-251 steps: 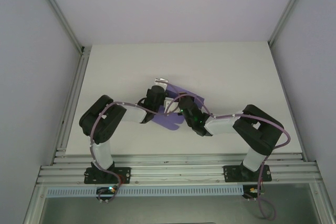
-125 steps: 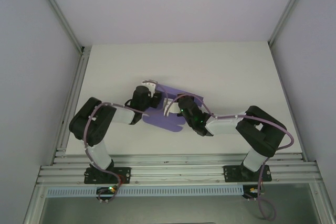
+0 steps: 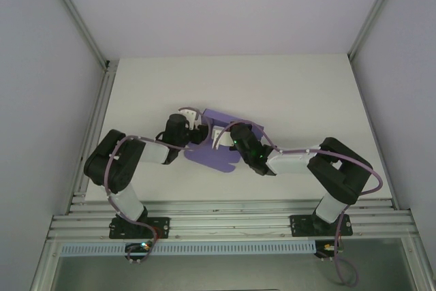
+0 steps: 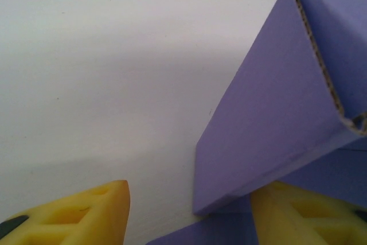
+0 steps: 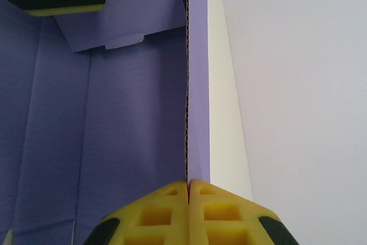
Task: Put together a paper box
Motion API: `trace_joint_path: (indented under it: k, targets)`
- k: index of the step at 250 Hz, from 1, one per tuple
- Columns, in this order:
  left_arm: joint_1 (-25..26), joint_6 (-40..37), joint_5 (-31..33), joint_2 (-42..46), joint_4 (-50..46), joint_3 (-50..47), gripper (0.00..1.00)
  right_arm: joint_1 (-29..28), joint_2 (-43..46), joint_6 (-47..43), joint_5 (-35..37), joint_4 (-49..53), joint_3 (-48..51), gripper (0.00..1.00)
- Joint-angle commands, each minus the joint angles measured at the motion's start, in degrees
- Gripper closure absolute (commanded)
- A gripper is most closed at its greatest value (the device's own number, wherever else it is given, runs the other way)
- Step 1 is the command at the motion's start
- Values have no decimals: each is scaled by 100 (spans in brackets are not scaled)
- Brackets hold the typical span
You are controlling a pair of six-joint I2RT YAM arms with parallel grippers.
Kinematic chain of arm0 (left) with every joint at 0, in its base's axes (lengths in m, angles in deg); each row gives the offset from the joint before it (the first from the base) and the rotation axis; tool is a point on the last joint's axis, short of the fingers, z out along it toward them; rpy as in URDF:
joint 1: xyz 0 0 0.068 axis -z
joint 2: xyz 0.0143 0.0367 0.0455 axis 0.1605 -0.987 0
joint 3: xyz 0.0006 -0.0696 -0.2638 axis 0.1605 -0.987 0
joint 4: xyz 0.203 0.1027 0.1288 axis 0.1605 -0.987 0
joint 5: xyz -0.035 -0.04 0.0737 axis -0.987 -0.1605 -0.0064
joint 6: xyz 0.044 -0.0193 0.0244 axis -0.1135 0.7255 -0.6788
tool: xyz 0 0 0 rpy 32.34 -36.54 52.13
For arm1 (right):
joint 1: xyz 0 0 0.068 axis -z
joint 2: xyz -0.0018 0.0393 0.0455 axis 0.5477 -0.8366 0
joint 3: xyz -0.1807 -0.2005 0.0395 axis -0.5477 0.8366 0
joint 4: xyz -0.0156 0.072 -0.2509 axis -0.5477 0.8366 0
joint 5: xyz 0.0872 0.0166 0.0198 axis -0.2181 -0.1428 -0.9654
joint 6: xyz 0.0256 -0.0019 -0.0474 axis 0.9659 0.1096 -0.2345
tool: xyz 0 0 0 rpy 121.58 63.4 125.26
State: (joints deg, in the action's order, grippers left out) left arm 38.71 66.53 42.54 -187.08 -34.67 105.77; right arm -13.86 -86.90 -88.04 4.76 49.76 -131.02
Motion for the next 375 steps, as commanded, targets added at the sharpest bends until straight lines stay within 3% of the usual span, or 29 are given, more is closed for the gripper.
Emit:
trace_joint_path:
  k: [1, 59, 120, 130, 147, 168, 224, 245, 261, 280, 360, 375]
  targets:
    - [-29, 128, -41, -68, 214, 171, 40, 22, -65, 186, 16, 713, 62, 100]
    - [-21, -70, -585, -322, 265, 615, 41, 26, -81, 243, -158, 811, 51, 100]
    - [-46, -195, -430, -661, 184, 782, 100, 112, 35, 571, -247, 869, 23, 99]
    - [-66, -191, -505, -674, 206, 761, 100, 164, 104, 714, -237, 923, -3, 91]
    - [-94, -204, -553, -666, 197, 708, 100, 257, 290, 939, -222, 1076, -30, 68]
    - [-117, -245, -625, -585, 91, 660, 100, 358, 641, 1190, -307, 1430, -17, 51]
    - [-196, -121, -1015, -357, -205, 557, 100, 1014, 1515, 2272, -734, 2555, 62, 33]
    - [-253, 91, -1107, -278, -87, 467, 100, 1362, 2014, 3104, -1674, 3099, -15, 27]
    - [-309, 234, -1290, -247, 36, 437, 100, 1657, 2295, 3690, -2887, 3480, -82, 26]
    - [-346, 424, -1467, -223, 121, 448, 100, 1839, 2456, 4170, -3730, 3420, -9, 25]
    - [-366, 536, -2157, -202, 41, 577, 100, 2148, 1753, 5164, -4541, 3054, -242, 29]
    - [-355, 477, -2175, -220, -76, 617, 99, 2145, 1589, 5185, -4612, 3002, -344, 38]
